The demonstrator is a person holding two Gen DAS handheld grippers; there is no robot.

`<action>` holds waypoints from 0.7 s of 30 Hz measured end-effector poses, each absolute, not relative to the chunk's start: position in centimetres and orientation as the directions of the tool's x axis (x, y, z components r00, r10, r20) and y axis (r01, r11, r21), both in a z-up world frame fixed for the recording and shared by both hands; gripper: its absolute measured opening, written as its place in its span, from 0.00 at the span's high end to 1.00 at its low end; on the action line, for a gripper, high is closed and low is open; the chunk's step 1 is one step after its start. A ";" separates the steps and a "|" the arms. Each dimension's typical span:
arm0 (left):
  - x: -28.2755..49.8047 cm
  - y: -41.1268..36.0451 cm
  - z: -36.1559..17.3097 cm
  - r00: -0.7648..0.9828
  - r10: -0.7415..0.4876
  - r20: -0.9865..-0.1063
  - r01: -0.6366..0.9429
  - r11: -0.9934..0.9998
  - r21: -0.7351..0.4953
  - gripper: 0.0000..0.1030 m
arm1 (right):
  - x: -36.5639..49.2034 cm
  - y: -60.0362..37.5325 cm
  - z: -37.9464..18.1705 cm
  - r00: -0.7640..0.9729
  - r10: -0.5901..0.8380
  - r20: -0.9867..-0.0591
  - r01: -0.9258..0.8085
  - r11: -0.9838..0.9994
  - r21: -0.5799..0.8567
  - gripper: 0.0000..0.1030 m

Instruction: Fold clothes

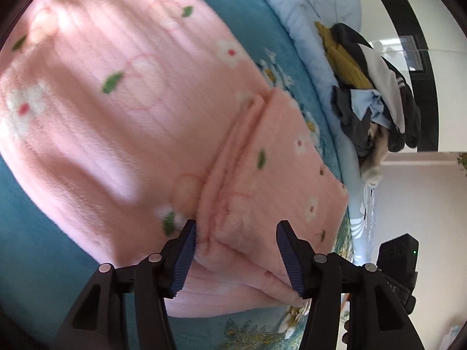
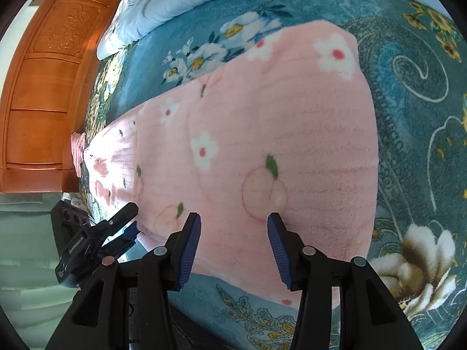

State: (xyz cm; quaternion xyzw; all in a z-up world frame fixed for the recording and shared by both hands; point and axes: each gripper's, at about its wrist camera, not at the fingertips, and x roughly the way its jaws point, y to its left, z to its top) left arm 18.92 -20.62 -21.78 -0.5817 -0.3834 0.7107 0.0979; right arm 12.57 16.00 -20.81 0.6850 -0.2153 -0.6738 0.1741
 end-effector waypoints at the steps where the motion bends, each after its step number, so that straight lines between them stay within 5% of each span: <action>1: 18.9 -20.2 -21.5 -0.308 0.581 -0.753 0.293 -0.695 -0.656 0.57 | 12.6 16.0 -20.9 0.002 -0.530 -0.848 -0.063 -0.846 0.529 0.53; 2: 18.8 -19.9 -21.2 -0.310 0.573 -0.758 0.281 -0.707 -0.649 0.78 | 12.6 16.0 -20.9 0.003 -0.531 -0.847 -0.064 -0.846 0.530 0.53; 5: 18.3 -18.8 -20.2 -0.313 0.519 -0.795 0.249 -0.763 -0.596 0.86 | 12.5 16.0 -20.8 -0.002 -0.534 -0.846 -0.061 -0.844 0.533 0.53; 11: 18.7 -20.8 -15.7 -0.440 0.461 -0.771 0.161 -0.803 -0.573 0.87 | 12.2 16.2 -19.6 -0.051 -0.541 -0.839 -0.014 -0.840 0.542 0.52; 14: 18.8 -22.5 -18.5 -0.375 0.416 -0.828 0.256 -0.813 -0.524 0.87 | 11.8 16.4 -19.7 -0.071 -0.539 -0.840 -0.002 -0.842 0.540 0.53; 21: 20.3 -24.6 -22.2 -0.343 0.482 -0.806 0.388 -0.709 -0.589 0.82 | 11.4 16.8 -20.4 -0.123 -0.461 -0.879 0.065 -0.887 0.457 0.53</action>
